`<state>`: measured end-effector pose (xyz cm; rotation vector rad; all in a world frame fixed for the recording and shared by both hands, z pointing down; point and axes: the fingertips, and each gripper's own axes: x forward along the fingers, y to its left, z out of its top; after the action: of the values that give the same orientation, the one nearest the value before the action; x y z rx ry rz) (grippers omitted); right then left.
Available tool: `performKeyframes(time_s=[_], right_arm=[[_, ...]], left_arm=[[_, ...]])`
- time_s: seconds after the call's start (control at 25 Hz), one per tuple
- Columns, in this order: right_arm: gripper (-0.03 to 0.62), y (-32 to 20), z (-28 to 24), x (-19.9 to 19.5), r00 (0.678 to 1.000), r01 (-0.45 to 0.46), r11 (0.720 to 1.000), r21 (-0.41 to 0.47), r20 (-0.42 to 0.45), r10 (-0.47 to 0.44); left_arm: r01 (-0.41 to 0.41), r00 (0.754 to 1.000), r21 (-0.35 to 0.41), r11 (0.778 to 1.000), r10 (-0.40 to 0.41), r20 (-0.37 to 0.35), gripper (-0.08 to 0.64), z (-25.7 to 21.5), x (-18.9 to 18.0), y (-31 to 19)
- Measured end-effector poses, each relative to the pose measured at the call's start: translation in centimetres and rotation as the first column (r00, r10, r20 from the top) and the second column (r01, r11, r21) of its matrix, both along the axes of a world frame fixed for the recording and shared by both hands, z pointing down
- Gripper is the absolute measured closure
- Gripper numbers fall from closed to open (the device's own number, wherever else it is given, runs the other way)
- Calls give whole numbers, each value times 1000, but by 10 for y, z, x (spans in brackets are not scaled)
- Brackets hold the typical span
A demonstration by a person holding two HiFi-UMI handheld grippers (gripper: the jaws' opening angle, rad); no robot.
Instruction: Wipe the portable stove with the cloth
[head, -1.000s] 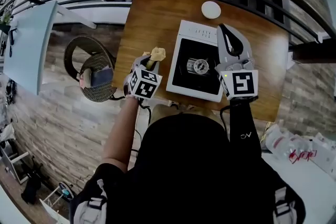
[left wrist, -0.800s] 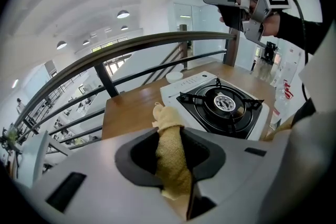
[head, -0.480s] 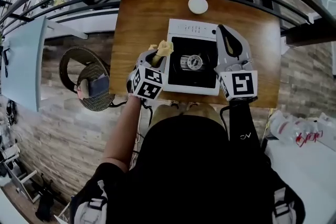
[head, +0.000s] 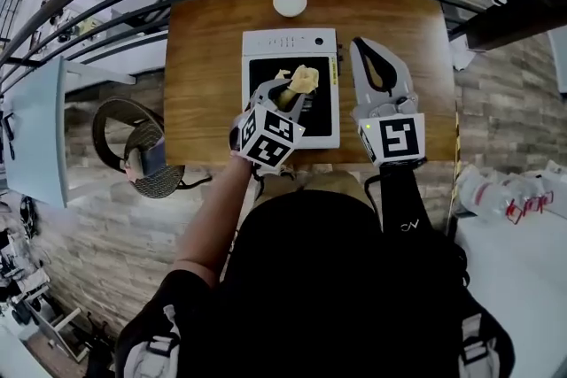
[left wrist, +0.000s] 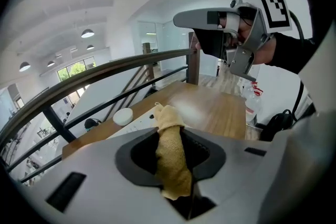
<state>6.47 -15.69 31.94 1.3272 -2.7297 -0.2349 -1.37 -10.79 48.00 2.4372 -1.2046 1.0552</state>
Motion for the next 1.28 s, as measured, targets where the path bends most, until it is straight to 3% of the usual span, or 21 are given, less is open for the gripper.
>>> performKeyframes(time_s=[0.28,0.48,0.56,0.72,0.92,1.08,1.28], right_arm=[[592,14,18,60,1000,-27,999,-47,16,27],[592,27,31,79,997,-19,997,-78,67,24],[592,27,46,83,999,-15,994,-105,46,20],[592,32,56,67,999,24,992,-127,32,-20],[592,40,51,37,997,71,992,-108,13,-70],[592,41,49,1,994,111,989,-96,13,-110],[592,47,50,-56,982,190,977,-95,19,-189]], left_arm=[[-134,991,-33,990,134,13,468,13,96,12],[-141,989,-82,987,145,37,469,36,121,27],[-120,991,-100,988,125,50,468,45,117,29],[-57,996,-104,993,64,58,469,48,85,33],[95,993,-90,991,-88,78,468,42,11,41],[220,972,-81,972,-212,100,468,41,-63,58],[355,931,-87,931,-345,119,468,44,-145,90]])
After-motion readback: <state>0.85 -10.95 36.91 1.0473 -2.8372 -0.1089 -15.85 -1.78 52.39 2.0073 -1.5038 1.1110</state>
